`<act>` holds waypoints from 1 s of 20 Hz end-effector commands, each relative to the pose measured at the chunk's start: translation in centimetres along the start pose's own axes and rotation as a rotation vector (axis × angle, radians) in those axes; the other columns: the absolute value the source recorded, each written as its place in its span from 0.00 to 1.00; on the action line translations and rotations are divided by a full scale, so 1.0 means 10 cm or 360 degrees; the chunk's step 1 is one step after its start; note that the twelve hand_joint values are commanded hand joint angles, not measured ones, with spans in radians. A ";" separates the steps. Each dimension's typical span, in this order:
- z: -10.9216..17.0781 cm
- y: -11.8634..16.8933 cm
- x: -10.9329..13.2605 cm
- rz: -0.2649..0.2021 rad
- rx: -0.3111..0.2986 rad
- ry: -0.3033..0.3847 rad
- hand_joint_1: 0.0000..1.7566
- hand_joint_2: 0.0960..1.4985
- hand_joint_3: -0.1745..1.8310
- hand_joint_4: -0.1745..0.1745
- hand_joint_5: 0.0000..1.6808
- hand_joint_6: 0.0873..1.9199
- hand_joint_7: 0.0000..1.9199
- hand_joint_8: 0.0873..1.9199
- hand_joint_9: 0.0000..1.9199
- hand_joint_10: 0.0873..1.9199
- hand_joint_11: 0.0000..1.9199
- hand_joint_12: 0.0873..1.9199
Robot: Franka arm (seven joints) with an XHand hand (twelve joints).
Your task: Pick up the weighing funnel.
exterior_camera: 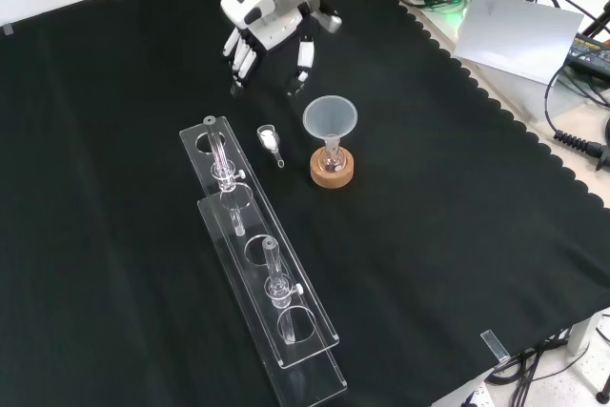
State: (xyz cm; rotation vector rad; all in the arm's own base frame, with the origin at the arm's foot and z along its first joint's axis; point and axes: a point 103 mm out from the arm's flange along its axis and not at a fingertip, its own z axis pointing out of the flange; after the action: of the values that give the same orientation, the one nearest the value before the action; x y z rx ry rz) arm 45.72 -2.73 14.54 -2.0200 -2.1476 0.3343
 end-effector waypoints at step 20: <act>0.55 0.44 0.12 -0.0069 0.0124 0.0024 0.49 0.42 0.36 0.29 0.36 0.00 0.30 0.34 0.43 0.24 0.25 0.65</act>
State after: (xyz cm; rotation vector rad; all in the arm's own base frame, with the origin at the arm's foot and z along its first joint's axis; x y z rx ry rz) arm 48.40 -1.73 8.29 -1.9287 -2.1324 0.3784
